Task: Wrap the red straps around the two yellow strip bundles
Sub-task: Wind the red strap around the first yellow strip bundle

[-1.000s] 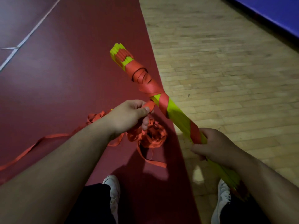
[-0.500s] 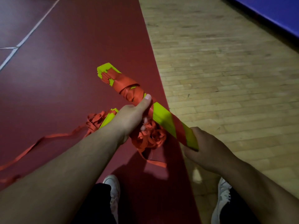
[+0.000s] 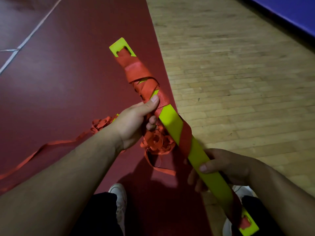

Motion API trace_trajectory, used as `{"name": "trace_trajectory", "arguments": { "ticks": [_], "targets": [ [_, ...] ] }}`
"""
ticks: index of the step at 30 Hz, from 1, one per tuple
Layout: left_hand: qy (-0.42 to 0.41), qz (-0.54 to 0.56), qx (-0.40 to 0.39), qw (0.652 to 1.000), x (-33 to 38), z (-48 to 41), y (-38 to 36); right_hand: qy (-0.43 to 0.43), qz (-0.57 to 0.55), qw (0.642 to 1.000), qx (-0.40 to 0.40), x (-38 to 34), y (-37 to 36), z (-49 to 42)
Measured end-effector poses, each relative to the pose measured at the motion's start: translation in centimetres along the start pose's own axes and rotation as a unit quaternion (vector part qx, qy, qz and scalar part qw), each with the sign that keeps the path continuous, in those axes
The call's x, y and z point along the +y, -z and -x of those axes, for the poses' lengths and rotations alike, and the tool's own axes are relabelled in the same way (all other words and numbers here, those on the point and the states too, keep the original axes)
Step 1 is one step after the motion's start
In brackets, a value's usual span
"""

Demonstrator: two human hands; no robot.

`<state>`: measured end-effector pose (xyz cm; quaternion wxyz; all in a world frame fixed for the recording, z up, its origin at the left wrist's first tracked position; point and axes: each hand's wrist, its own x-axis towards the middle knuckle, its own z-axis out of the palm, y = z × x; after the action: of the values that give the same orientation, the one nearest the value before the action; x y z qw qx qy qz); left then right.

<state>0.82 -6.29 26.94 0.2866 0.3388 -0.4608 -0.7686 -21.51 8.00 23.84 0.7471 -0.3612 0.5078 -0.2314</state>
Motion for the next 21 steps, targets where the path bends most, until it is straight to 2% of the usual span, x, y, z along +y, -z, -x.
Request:
{"name": "trace_trajectory", "arguments": {
  "ticks": [2,4,6,8,10,14,21],
  "targets": [
    [0.000,-0.018,0.002,1.000,0.1,0.2,-0.2,-0.008,0.040,0.999,0.006,0.0,-0.2,0.0],
    [-0.004,-0.137,0.050,0.989,0.6,0.6,-0.5,0.010,0.080,0.996,0.047,-0.2,-0.4,-0.1],
    [-0.003,-0.293,0.092,0.952,1.0,0.7,-0.4,0.023,0.096,0.991,0.092,-0.4,-0.5,-0.3],
    [0.019,-0.361,0.101,0.927,1.0,0.6,0.1,0.026,0.116,0.985,0.122,-0.4,-0.6,-0.4],
    [0.042,-0.365,0.082,0.926,0.9,0.7,0.1,0.023,0.142,0.979,0.144,-0.3,-0.7,-0.4],
    [0.050,-0.256,0.028,0.965,0.8,0.6,-0.3,0.028,0.186,0.964,0.190,-0.3,-0.7,-0.6],
    [0.030,-0.347,0.029,0.937,0.0,0.4,0.5,0.052,0.201,0.954,0.215,-0.4,-1.2,-0.9]
  ]
}}
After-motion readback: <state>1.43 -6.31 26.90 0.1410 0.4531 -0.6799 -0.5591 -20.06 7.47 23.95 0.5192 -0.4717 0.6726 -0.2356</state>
